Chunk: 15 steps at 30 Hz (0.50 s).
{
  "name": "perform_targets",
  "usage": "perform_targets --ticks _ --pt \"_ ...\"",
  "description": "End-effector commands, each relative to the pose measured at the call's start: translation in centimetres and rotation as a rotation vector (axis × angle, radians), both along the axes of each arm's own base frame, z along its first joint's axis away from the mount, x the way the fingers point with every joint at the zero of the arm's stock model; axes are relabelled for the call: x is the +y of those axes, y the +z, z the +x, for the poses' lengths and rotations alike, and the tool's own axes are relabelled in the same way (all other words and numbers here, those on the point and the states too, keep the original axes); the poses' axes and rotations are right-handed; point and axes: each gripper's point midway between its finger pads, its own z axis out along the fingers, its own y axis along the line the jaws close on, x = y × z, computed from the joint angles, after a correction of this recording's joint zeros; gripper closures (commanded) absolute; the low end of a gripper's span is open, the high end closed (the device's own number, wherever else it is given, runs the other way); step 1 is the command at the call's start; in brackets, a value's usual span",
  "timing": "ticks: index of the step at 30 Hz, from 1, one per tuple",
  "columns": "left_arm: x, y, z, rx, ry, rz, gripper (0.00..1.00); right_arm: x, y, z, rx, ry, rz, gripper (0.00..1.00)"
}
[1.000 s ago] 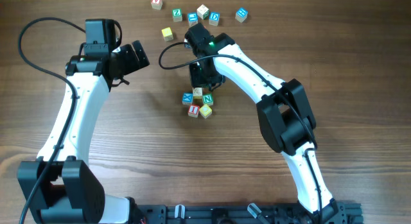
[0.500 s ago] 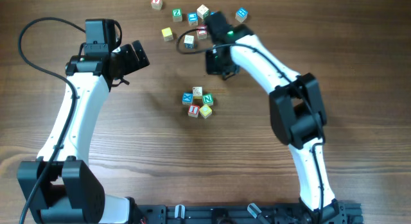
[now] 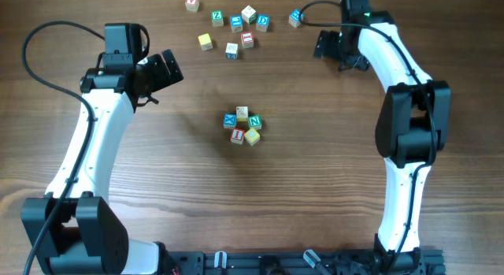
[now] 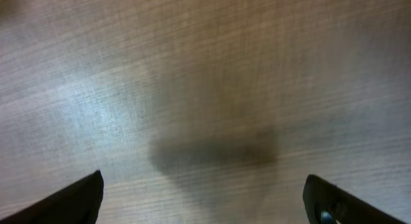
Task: Form a circle
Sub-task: 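Raise the right gripper away to the upper right of the table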
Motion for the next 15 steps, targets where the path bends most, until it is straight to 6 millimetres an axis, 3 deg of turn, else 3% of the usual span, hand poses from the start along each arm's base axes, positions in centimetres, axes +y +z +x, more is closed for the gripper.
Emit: perform_targets --ticks 1,7,15 --pt "0.3 -0.1 0.1 0.000 0.014 0.005 0.00 -0.5 -0.3 2.2 -0.083 -0.001 -0.012 0.00" --pt "0.3 -0.1 0.1 0.000 0.014 0.005 0.00 -0.2 1.2 5.0 -0.211 -0.002 0.001 0.00" --pt "0.3 -0.1 0.1 -0.001 0.014 0.005 0.00 -0.2 1.3 5.1 -0.215 -0.002 0.002 0.00"
